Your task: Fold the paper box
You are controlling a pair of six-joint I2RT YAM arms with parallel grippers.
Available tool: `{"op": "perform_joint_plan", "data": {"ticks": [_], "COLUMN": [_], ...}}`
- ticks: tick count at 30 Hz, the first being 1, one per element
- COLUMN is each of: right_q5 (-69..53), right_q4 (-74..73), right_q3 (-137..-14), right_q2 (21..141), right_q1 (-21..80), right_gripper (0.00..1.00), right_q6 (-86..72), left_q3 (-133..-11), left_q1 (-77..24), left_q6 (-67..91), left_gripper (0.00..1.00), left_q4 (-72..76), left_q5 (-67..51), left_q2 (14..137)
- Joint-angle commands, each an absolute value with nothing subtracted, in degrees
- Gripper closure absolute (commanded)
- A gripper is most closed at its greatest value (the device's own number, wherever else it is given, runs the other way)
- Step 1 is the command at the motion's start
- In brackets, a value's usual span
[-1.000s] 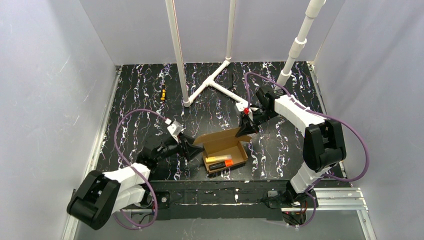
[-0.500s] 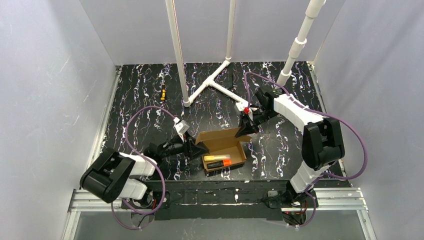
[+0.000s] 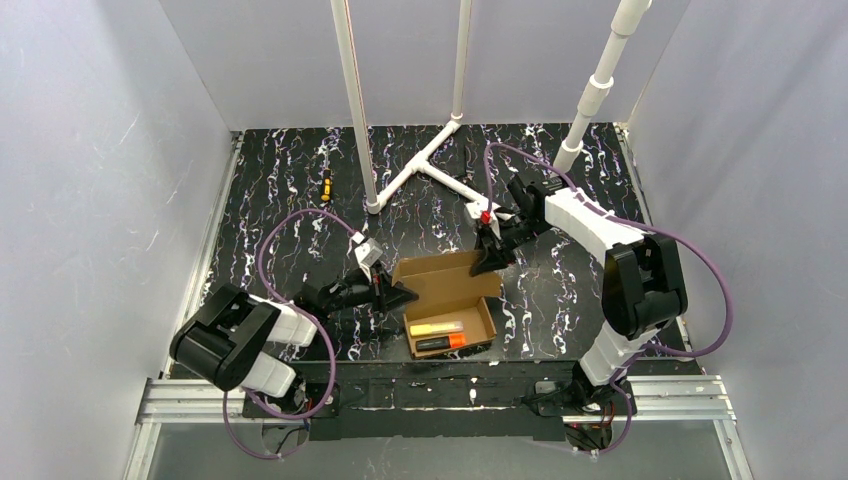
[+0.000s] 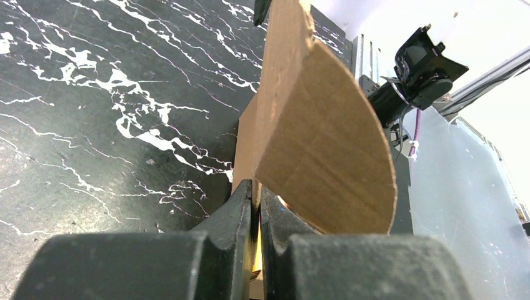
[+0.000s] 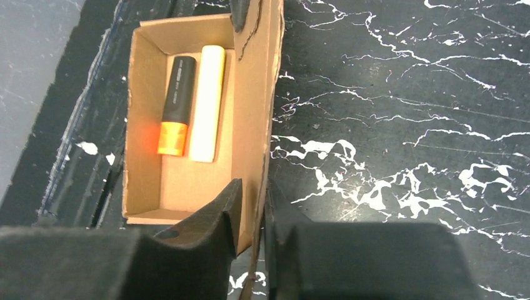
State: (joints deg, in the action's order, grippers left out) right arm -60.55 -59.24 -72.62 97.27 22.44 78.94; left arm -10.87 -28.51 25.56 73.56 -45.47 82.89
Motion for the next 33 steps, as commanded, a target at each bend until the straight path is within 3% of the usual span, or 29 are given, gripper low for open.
{"op": "perform_joint_plan", "data": {"ticks": [1, 4, 7, 10, 13, 16, 21, 25, 28, 33], "right_q5": [-57.7, -57.2, -56.8, -56.9, -55.8, -52.0, -46.5, -40.0, -39.0, -49.3], "right_q4": [-59.8, -60.4, -61.1, -60.7, -54.3, -42.4, -24.2, -15.1, -11.0, -5.7], "right_q3": [-74.0, -74.9, -75.3, -75.2, -72.8, -68.1, -59.9, -56.4, -55.0, -51.6], "right_q2": [97.4, 95.8, 93.2, 89.7, 85.9, 82.6, 79.8, 81.7, 83.8, 84.5], "right_q1": [22.8, 21.9, 20.5, 18.2, 15.5, 13.6, 14.4, 18.1, 19.9, 22.2], "right_gripper": [0.65, 0.45, 0.31, 0.24, 0.23, 0.31, 0.68, 0.85, 0.90, 0.91], "right_q6": [74.4, 72.7, 72.1, 70.8, 65.2, 55.4, 41.9, 35.5, 31.5, 28.9], "left_q3": [-10.6, -9.8, -9.5, -9.6, -9.6, -9.3, -9.1, -9.0, -8.8, -8.5], "left_q1": [-28.4, -28.3, -28.3, -28.3, -28.3, -28.3, -28.3, -28.3, -28.3, -28.3], "left_q6": [22.6, 20.3, 16.9, 13.1, 9.6, 7.5, 6.5, 6.4, 6.5, 6.5], "left_gripper": [1.00, 1.00, 1.00, 1.00, 1.00, 1.00, 1.00, 1.00, 1.00, 1.00], "left_q4": [74.5, 72.3, 67.5, 61.8, 58.3, 56.3, 56.0, 56.0, 56.0, 56.0], "left_q5": [-43.0, -41.4, -39.2, -36.6, -34.4, -33.2, -33.2, -33.3, -33.4, -33.5], "left_q2": [80.0, 77.3, 73.3, 68.9, 65.6, 64.0, 64.1, 63.8, 63.8, 63.6]}}
